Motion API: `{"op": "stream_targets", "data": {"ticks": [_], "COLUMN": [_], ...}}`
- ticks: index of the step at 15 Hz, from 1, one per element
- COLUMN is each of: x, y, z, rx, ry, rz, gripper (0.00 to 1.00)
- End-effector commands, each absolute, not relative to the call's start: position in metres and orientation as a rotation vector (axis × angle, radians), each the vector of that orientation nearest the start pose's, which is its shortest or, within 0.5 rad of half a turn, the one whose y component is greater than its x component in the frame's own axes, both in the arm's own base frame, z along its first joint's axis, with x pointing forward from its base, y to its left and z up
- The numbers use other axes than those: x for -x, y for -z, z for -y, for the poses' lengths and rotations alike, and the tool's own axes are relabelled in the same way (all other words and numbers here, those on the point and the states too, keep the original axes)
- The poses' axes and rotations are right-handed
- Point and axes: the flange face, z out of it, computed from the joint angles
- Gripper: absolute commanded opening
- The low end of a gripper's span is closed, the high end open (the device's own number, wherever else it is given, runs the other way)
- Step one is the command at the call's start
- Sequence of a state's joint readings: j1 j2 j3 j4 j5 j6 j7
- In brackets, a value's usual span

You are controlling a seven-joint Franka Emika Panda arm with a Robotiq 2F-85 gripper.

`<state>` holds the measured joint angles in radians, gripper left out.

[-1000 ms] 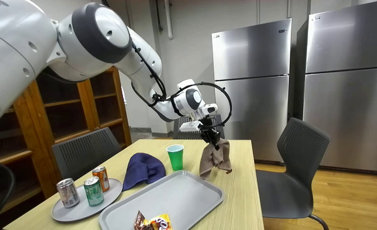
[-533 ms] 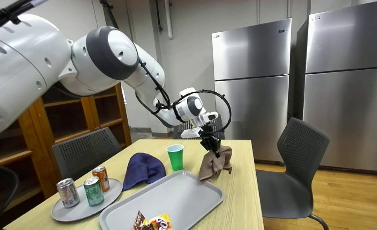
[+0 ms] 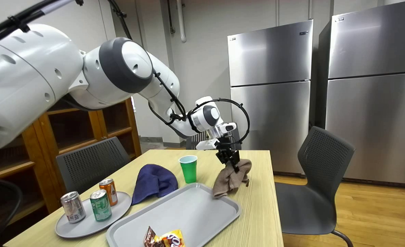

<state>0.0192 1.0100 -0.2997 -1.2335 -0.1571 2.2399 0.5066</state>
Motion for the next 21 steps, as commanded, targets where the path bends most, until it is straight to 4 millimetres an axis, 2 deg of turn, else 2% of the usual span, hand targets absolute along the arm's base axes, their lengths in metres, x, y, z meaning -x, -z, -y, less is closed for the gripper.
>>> {"op": "stream_targets", "data": {"ticks": [1, 5, 10, 14, 21], "x": [-0.748, -0.753, -0.751, -0.742, -0.708], "y": [-0.188, -0.202, -0.223, -0.246, -0.279], "z": [0.152, 0.145, 0.131, 0.116, 0.099], "rx": [3.355, 3.353, 3.328, 3.287, 3.240], "ry": [0.151, 0.208, 0.250, 0.312, 0.400], "rz": [-0.972, -0.955, -0.910, -0.865, -0.751], "gripper": [0.72, 0.99, 1.00, 1.00, 1.00]}}
